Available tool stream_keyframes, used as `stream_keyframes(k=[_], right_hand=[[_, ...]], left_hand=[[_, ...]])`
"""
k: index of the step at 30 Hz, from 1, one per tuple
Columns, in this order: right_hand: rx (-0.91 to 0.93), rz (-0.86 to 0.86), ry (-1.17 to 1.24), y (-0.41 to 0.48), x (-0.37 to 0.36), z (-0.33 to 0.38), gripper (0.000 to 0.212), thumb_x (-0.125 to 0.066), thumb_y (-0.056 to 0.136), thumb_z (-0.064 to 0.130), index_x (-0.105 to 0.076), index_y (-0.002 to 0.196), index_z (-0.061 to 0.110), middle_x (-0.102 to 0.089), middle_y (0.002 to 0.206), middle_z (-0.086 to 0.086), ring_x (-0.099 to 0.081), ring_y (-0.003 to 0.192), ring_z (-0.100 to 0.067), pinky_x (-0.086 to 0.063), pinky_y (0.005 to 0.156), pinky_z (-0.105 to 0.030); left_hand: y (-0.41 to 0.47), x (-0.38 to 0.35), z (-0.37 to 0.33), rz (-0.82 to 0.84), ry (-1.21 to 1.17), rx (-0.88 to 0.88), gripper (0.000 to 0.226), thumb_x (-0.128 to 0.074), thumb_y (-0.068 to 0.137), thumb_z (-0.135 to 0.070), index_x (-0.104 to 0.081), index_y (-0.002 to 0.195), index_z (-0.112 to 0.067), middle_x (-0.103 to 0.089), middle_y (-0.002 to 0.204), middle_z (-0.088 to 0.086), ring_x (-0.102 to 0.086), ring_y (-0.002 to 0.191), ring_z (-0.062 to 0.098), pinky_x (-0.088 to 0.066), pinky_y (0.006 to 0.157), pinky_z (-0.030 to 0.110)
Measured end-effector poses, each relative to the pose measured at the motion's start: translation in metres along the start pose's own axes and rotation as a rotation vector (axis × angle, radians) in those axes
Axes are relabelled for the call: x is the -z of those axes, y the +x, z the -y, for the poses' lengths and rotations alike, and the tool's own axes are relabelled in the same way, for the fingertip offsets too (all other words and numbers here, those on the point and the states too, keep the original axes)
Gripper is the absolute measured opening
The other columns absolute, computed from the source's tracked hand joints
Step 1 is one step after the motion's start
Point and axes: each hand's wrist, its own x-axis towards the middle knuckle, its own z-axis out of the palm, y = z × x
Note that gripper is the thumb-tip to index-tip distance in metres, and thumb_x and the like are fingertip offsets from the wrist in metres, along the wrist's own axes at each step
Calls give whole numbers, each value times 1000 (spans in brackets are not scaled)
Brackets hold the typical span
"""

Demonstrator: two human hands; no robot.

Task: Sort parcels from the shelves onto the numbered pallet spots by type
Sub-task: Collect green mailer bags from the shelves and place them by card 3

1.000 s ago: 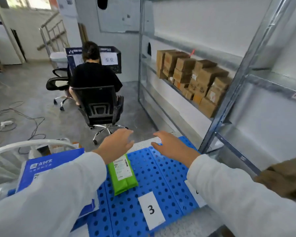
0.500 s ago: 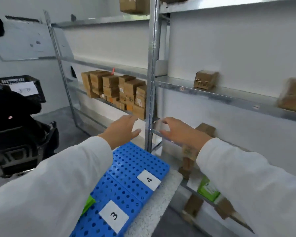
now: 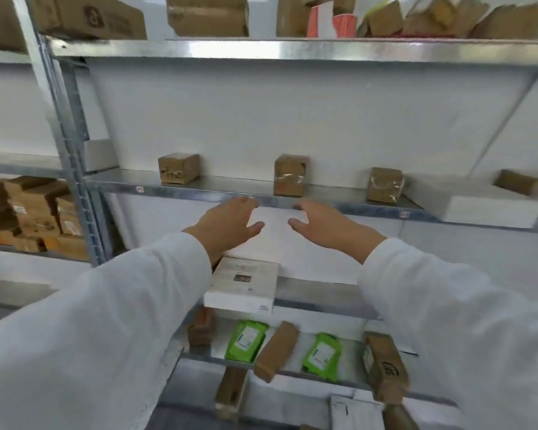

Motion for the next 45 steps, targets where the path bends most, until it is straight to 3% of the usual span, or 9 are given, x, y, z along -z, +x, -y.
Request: stream_keyframes(k=[10,15,21,26,29,36,45], right_hand=[[-244,-123,-42,-114,99,-183,47,-49,97,38,-44,137,13,-50,137,-5,-49,122,-21,-40,98,-32],[-361,-185,-78,-178,144,-255,53,-50,96,37,-41,140,10,-47,142,-6,-47,126,-23,-40,103,-34],[-506,-259,-106,-231,200,-312,48,-51,97,33,-43,138,10,-49,139,-9,-46,127,-26,-39,102,-36],[-595,-326,-71,-260,214,-347,61,-51,96,38,-33,145,8,-41,147,-11,-41,133,-26,-37,108,-39],[-631,-325,-51,-268,217,-374,65,-52,93,43,-28,148,15,-40,147,-7,-43,132,-25,-40,106,-42],[-688,-358,-81,-255,246,-438,50,-54,96,29,-38,139,9,-50,137,-9,-52,119,-23,-42,91,-29],[-718,-372,-103,-203,275,-531,45,-54,97,27,-43,134,5,-54,130,-16,-55,118,-32,-47,98,-44]], left_hand=[[78,-30,-215,-23,-92,-306,47,-49,96,-40,-47,135,-14,-51,137,4,-47,124,21,-43,99,37],[97,-41,-322,-29,-232,-422,46,-49,96,-41,-47,134,-16,-53,130,3,-53,117,23,-46,93,37],[116,-42,-426,-86,-281,-553,50,-47,97,-42,-43,139,-15,-47,141,4,-44,128,21,-40,99,36],[134,-56,-490,-65,-352,-609,39,-47,96,-39,-53,122,-11,-55,123,7,-51,114,25,-45,92,41],[152,-69,-522,-39,-353,-675,39,-49,95,-34,-50,124,-6,-54,123,11,-52,114,30,-46,91,43],[219,-102,-587,-33,-387,-714,35,-50,94,-28,-51,120,-5,-55,121,13,-52,113,28,-46,92,41],[304,-140,-658,-77,-420,-717,40,-47,96,-27,-47,129,-5,-52,129,12,-52,115,29,-43,89,39]])
